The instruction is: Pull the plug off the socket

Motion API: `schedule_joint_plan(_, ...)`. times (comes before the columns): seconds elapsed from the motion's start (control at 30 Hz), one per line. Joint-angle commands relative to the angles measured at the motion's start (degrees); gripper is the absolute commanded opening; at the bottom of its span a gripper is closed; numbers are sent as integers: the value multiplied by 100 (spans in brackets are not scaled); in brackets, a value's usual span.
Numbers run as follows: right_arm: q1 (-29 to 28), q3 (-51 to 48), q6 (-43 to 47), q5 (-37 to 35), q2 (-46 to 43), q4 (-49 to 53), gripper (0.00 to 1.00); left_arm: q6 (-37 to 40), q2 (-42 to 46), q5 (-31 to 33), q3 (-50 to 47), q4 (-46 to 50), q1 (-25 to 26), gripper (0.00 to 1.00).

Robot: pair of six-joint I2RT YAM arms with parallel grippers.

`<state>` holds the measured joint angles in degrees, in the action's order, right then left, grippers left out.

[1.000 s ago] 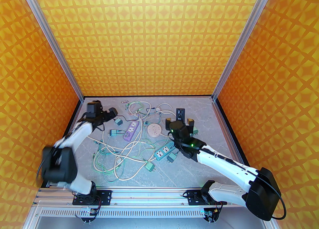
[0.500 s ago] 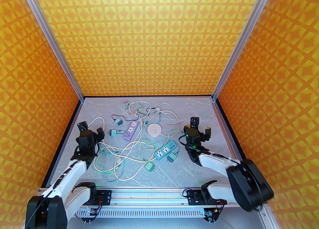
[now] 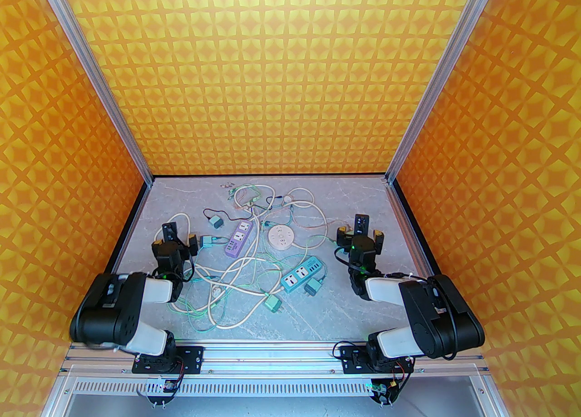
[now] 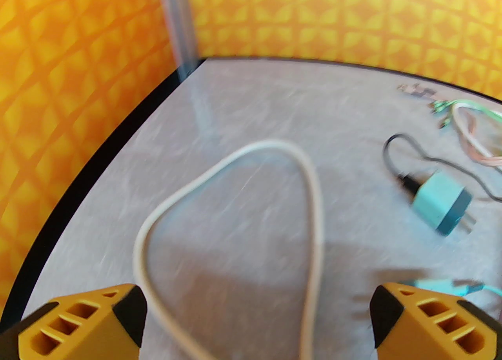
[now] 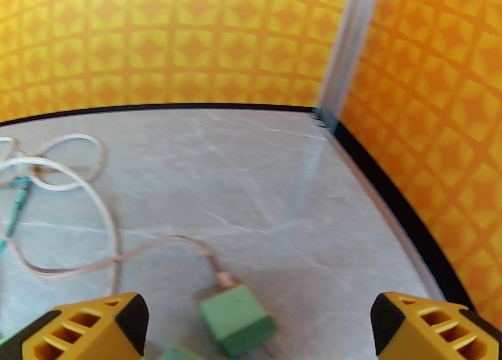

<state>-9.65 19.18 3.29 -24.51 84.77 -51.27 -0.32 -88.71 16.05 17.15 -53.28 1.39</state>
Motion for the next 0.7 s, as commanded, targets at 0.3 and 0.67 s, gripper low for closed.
schedule_joint_plan(0.3, 147, 183, -293, 342, 239, 27, 98, 40, -33, -280, 351, -89, -143, 99)
schedule_joint_plan(0.67, 176, 211, -320, 421, 238, 87, 98, 40, -32, -278, 351, -78, -145, 99)
